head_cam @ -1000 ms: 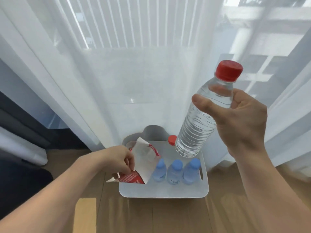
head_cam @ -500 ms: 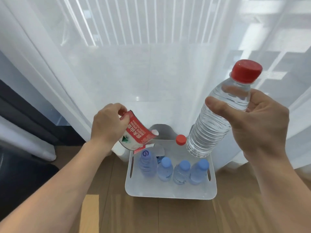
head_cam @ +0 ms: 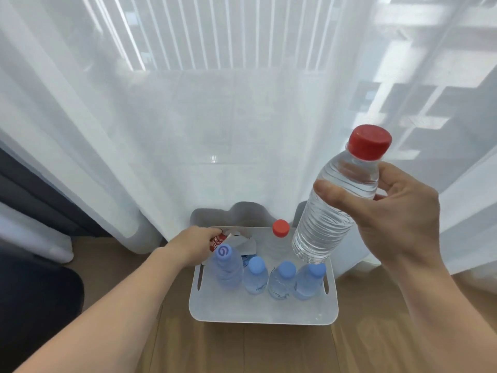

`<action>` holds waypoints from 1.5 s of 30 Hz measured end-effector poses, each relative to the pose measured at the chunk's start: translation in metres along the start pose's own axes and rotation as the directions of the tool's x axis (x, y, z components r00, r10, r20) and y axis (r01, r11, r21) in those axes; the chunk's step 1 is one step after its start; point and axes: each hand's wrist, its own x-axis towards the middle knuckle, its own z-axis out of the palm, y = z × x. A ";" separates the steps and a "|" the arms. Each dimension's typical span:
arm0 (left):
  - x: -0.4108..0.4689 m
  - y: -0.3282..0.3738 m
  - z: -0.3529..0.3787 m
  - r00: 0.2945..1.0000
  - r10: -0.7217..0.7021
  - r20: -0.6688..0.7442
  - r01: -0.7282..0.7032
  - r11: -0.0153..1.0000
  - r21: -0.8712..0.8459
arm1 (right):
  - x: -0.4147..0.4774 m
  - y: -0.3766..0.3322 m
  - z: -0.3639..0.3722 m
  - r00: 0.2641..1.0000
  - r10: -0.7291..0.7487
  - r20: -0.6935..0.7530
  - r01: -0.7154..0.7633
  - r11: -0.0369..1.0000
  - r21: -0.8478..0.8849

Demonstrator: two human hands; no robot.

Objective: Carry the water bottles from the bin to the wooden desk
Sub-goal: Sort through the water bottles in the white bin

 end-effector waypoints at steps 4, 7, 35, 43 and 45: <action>0.002 0.011 0.002 0.999 -0.008 -0.047 0.007 0.999 -0.038 | 0.004 0.013 0.006 0.999 0.031 0.021 -0.030 0.998 -0.047; 0.005 0.005 0.005 0.993 -0.033 -0.112 0.026 0.998 -0.062 | 0.008 0.027 0.009 0.996 0.082 0.028 -0.078 0.989 -0.129; -0.035 0.089 0.021 0.969 0.249 0.002 -0.242 0.942 0.230 | 0.007 0.134 0.039 0.823 0.522 0.224 -0.298 0.733 -0.612; -0.024 0.074 0.008 0.937 0.320 -0.137 -0.288 0.934 0.211 | 0.006 0.075 0.036 0.873 0.439 0.212 -0.233 0.757 -0.611; -0.032 0.069 -0.013 0.908 0.362 -0.213 -0.324 0.926 0.193 | 0.007 0.058 0.030 0.866 0.390 0.313 -0.180 0.827 -0.533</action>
